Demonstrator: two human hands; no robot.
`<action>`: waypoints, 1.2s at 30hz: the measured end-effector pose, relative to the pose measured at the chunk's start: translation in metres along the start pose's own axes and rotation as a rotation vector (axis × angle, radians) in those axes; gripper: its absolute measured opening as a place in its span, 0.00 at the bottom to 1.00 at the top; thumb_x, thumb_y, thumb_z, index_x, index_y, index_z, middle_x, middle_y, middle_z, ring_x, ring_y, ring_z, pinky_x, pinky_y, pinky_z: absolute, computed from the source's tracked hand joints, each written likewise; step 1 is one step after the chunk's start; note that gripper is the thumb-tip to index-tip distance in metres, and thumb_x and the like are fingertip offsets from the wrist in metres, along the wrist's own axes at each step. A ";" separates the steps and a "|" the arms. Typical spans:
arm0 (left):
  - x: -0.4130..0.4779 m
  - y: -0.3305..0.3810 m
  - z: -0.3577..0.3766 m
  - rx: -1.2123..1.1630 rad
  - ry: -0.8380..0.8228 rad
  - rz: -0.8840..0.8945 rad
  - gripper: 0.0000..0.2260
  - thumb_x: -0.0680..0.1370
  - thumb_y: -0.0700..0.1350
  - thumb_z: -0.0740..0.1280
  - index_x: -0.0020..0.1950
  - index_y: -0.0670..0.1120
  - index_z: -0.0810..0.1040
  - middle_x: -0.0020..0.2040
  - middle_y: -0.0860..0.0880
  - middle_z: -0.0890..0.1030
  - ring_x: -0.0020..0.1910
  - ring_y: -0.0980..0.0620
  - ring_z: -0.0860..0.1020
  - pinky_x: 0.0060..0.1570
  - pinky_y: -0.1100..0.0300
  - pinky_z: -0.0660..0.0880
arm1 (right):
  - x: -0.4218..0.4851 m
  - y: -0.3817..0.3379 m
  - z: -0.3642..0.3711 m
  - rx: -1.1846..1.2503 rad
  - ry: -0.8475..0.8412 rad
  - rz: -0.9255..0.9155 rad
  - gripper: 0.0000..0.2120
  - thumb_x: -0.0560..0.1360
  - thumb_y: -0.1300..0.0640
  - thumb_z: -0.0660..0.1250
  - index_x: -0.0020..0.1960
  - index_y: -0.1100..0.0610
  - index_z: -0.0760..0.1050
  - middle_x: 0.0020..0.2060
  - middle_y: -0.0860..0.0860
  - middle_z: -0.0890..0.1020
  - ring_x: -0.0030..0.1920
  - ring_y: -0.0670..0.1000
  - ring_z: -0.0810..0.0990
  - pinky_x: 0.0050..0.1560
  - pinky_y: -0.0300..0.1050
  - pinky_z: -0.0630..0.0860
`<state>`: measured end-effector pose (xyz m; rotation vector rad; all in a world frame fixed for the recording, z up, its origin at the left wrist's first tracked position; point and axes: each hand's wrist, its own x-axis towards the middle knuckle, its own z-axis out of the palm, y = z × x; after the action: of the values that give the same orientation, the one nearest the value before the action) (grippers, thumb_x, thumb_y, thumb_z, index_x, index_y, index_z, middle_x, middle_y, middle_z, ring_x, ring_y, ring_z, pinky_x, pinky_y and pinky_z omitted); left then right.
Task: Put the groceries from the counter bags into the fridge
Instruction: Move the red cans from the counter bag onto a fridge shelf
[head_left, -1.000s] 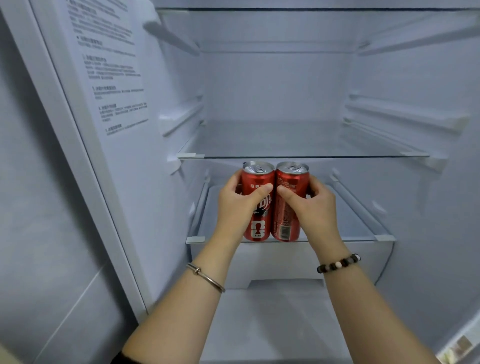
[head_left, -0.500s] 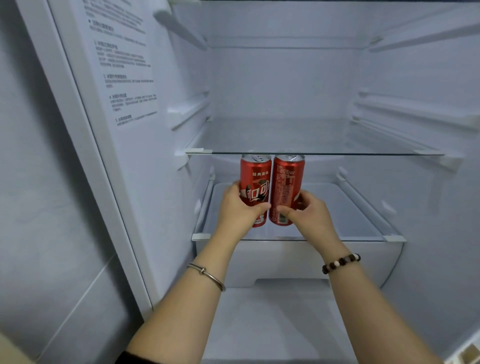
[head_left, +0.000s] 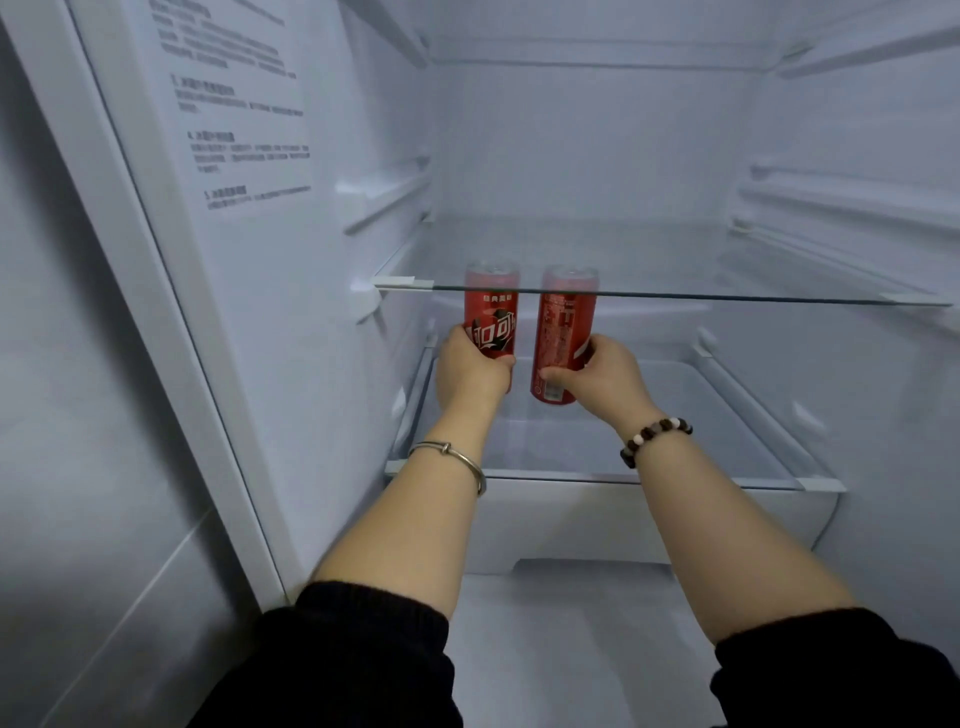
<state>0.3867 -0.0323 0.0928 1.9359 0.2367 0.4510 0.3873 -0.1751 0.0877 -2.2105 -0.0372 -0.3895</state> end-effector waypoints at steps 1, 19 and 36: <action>0.006 -0.001 0.001 0.001 0.013 -0.012 0.20 0.71 0.43 0.73 0.61 0.45 0.73 0.58 0.46 0.79 0.56 0.45 0.78 0.45 0.57 0.72 | 0.006 0.001 0.002 -0.015 0.000 0.001 0.20 0.67 0.52 0.76 0.54 0.58 0.75 0.47 0.49 0.80 0.46 0.48 0.77 0.46 0.42 0.73; 0.051 -0.016 0.007 0.070 0.167 -0.010 0.17 0.74 0.41 0.69 0.62 0.44 0.72 0.59 0.44 0.79 0.58 0.43 0.77 0.55 0.53 0.73 | 0.056 -0.009 0.051 -0.037 0.041 -0.044 0.18 0.69 0.53 0.74 0.55 0.59 0.74 0.51 0.53 0.81 0.50 0.52 0.79 0.46 0.41 0.72; 0.081 -0.025 0.019 0.147 0.146 -0.057 0.14 0.74 0.41 0.70 0.58 0.40 0.77 0.57 0.41 0.81 0.57 0.42 0.78 0.52 0.53 0.74 | 0.088 -0.015 0.067 0.010 -0.046 -0.081 0.17 0.70 0.56 0.74 0.57 0.59 0.76 0.53 0.53 0.81 0.53 0.50 0.79 0.49 0.38 0.72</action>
<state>0.4690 -0.0083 0.0798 2.0355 0.4295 0.5509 0.4865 -0.1237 0.0865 -2.2126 -0.1537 -0.3822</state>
